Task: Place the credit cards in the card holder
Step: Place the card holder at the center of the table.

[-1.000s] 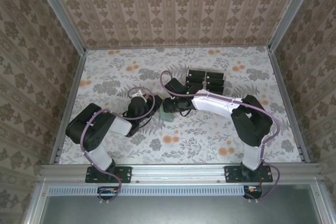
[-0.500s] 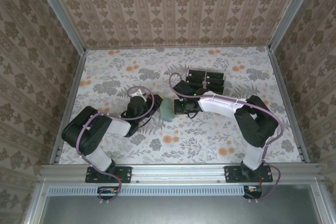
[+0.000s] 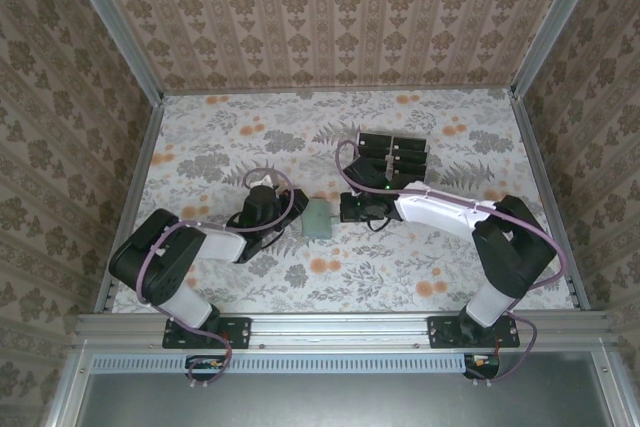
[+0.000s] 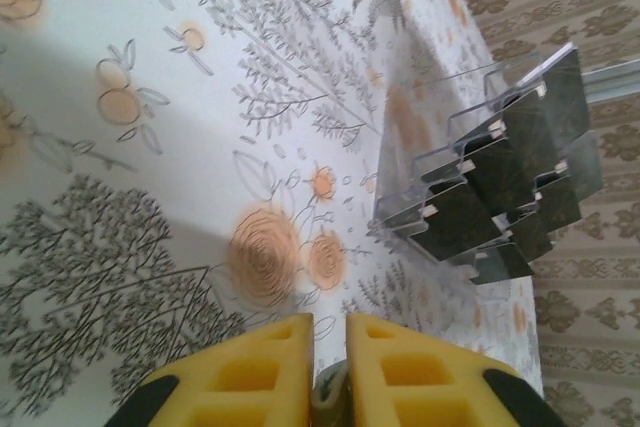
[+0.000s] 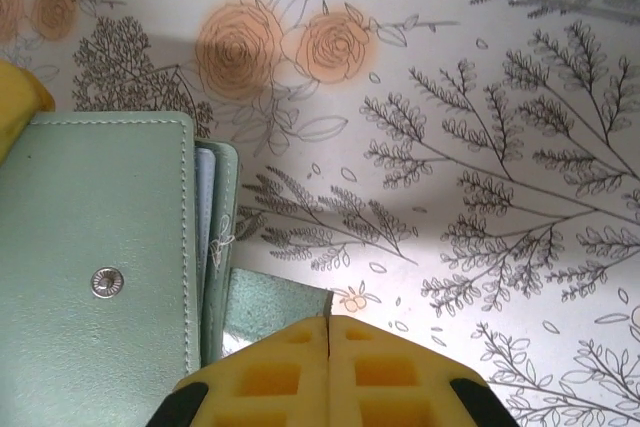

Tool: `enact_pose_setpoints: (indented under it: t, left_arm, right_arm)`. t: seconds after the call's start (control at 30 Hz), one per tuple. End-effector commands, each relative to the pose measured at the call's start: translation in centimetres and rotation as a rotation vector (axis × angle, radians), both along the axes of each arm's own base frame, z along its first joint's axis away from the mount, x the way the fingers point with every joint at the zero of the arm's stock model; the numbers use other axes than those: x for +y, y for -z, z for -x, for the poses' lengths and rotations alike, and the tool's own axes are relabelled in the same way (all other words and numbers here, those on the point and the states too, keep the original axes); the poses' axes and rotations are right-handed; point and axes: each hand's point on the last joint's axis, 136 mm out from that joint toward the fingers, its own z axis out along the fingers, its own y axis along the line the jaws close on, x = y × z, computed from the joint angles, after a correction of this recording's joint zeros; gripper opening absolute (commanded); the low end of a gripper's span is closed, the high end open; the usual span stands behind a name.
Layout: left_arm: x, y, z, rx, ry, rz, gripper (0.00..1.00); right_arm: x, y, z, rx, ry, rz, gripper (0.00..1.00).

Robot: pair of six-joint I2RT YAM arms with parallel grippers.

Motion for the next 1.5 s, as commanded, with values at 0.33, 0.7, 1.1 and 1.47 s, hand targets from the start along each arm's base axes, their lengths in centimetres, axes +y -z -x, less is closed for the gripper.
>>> enact_pose_setpoints:
  t: [0.33, 0.7, 1.1, 1.47]
  left_arm:
    - [1.7, 1.7, 2.0, -0.004, 0.098, -0.261, 0.50]
    - [2.9, -0.4, 3.6, -0.027, 0.195, -0.483, 0.73]
    - [2.7, 0.1, 5.6, -0.075, 0.315, -0.729, 0.75]
    - [1.0, -0.2, 5.7, -0.093, 0.347, -0.731, 0.77]
  right_arm:
    - [-1.1, 2.3, 2.6, 0.047, 0.030, -0.044, 0.00]
    - [-2.8, 3.1, 3.5, 0.058, 0.072, -0.007, 0.28]
    - [-2.3, 1.7, 3.0, 0.047, 0.049, -0.003, 0.33]
    - [-1.3, 3.0, 2.8, 0.084, 0.027, -0.013, 0.16]
